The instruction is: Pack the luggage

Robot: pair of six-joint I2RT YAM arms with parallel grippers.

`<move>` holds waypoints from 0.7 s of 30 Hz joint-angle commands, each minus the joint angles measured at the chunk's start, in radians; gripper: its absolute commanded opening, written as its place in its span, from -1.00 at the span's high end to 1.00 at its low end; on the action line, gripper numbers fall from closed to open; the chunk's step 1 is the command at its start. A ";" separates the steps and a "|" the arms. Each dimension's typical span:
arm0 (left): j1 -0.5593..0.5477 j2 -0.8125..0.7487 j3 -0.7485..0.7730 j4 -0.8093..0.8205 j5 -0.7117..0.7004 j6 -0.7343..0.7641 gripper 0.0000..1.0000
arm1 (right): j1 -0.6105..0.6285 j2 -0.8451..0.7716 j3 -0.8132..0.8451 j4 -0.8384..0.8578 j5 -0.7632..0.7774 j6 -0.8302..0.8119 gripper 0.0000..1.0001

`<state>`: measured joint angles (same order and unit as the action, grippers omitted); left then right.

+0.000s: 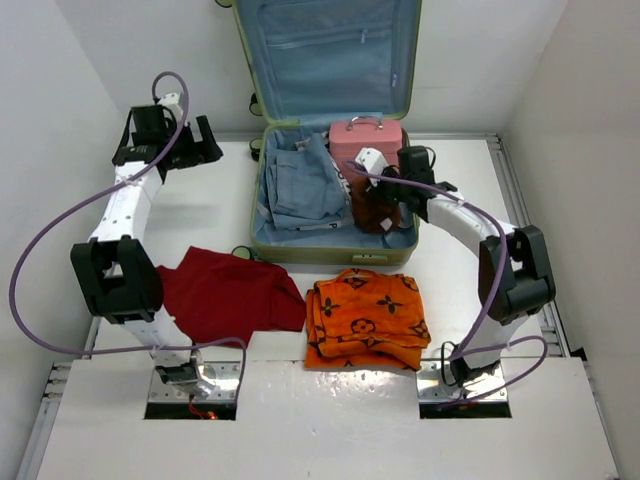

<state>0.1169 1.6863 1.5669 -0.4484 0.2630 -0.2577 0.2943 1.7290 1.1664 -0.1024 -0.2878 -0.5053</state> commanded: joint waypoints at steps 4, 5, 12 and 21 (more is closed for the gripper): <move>-0.054 -0.088 -0.045 0.004 -0.073 0.175 -1.00 | -0.020 -0.003 0.015 0.204 0.285 -0.180 0.96; -0.054 -0.100 -0.060 0.004 -0.073 0.193 -1.00 | -0.020 -0.002 0.018 0.195 0.285 -0.193 0.89; -0.045 -0.215 -0.231 -0.125 0.155 0.536 -1.00 | 0.023 0.020 0.118 -0.190 0.126 -0.119 -0.47; 0.009 -0.289 -0.470 -0.541 0.391 1.304 -1.00 | -0.023 -0.133 0.176 -0.322 -0.203 0.118 -0.90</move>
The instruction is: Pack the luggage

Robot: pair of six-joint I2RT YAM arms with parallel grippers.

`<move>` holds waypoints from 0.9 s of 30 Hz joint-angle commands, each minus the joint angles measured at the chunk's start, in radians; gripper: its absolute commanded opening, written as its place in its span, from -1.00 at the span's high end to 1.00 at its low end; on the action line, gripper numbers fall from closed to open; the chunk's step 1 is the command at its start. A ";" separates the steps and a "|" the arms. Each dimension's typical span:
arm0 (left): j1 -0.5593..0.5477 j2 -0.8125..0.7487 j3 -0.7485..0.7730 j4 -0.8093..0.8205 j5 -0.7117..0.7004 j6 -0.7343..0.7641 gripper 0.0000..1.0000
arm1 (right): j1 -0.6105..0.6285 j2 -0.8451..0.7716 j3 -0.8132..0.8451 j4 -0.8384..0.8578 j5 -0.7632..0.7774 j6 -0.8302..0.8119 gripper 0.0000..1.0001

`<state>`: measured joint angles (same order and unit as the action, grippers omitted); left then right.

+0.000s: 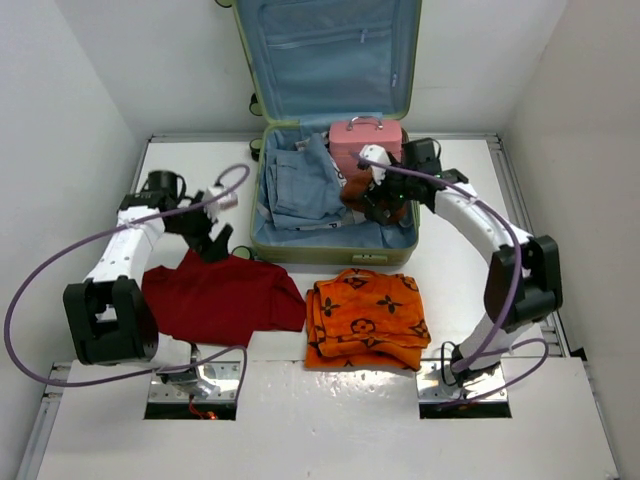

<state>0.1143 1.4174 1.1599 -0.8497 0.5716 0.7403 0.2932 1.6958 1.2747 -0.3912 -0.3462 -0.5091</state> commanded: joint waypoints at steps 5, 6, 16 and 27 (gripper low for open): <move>-0.008 0.001 -0.196 -0.126 -0.013 0.433 -1.00 | -0.043 -0.163 0.084 -0.092 -0.178 0.162 -0.93; -0.008 0.002 -0.215 -0.114 -0.042 0.447 -1.00 | -0.058 -0.169 0.083 -0.095 -0.175 0.161 -0.93; -0.097 -0.048 -0.468 0.153 -0.280 0.455 -1.00 | -0.123 -0.208 0.071 -0.130 -0.157 0.182 -0.93; -0.166 0.116 -0.497 0.236 -0.354 0.415 -0.55 | -0.129 -0.214 0.080 -0.141 -0.128 0.152 -0.93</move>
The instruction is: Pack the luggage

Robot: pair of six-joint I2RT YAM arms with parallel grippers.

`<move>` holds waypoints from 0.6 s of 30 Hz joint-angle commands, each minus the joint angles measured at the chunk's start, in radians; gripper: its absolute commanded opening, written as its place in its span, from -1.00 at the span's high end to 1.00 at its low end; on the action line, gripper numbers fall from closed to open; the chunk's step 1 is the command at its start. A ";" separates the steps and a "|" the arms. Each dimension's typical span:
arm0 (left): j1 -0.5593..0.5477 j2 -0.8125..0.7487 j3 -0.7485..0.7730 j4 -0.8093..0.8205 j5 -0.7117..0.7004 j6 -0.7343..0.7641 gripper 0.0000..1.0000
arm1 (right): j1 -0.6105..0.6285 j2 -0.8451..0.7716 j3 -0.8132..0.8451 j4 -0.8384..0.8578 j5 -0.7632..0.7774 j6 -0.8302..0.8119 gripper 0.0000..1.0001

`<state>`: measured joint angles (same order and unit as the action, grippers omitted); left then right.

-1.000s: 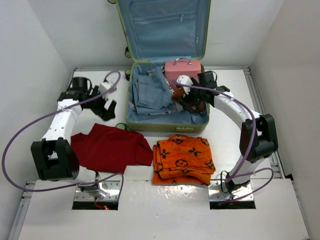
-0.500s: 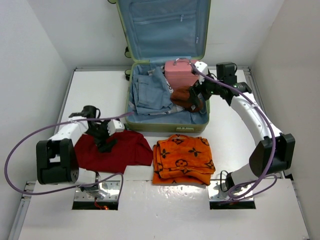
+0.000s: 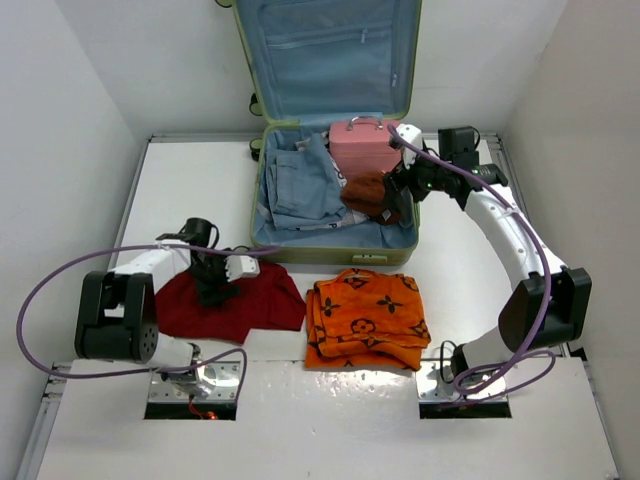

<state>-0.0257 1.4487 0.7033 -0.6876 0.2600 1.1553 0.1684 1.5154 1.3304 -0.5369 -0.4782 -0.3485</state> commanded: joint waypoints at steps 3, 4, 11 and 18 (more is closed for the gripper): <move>-0.036 0.122 -0.030 0.074 -0.033 -0.012 0.01 | -0.007 -0.038 0.020 0.006 0.007 -0.007 -0.90; -0.036 0.122 -0.030 0.074 -0.033 -0.012 0.25 | -0.004 -0.041 0.016 0.008 0.009 -0.007 -0.90; -0.004 -0.003 0.042 -0.108 0.116 0.055 0.86 | -0.012 -0.066 -0.010 0.008 0.013 -0.020 -0.90; 0.003 -0.194 0.539 -0.334 0.451 -0.143 1.00 | -0.032 -0.118 -0.076 0.017 0.021 0.002 -0.90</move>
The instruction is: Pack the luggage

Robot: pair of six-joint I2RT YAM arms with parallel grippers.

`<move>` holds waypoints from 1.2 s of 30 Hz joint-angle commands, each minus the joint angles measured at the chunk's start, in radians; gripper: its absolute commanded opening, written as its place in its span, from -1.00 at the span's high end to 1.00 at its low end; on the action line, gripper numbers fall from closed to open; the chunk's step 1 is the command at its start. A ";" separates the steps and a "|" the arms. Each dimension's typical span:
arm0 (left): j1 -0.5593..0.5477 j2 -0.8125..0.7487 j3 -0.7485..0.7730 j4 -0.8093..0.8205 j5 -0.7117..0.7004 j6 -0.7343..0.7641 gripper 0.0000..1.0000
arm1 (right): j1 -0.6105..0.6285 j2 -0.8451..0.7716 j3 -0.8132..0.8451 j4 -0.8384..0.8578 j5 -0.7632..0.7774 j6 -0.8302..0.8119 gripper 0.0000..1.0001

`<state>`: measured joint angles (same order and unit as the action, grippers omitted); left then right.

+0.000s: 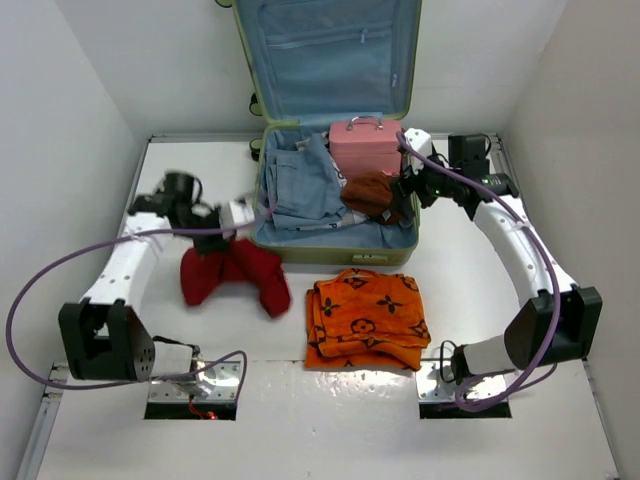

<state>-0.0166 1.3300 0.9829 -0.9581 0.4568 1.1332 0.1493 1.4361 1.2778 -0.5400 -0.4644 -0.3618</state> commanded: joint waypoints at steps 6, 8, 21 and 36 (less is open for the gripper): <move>-0.113 0.014 0.637 0.186 0.329 -0.534 1.00 | -0.050 -0.052 -0.067 0.046 0.006 0.073 -0.88; -0.146 0.032 0.648 0.398 0.304 -0.631 1.00 | -0.059 -0.048 -0.074 0.063 0.012 0.096 -0.88; -0.460 0.491 0.850 0.654 0.162 -0.728 1.00 | -0.197 -0.043 -0.100 0.104 0.044 0.215 -0.88; -0.669 0.394 0.264 0.642 0.191 -0.518 1.00 | -0.229 0.021 -0.034 0.193 -0.106 0.303 -0.69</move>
<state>-0.6621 1.8046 1.2900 -0.3218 0.6174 0.5610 -0.0853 1.4220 1.1801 -0.4343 -0.4885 -0.1326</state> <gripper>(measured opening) 0.185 0.854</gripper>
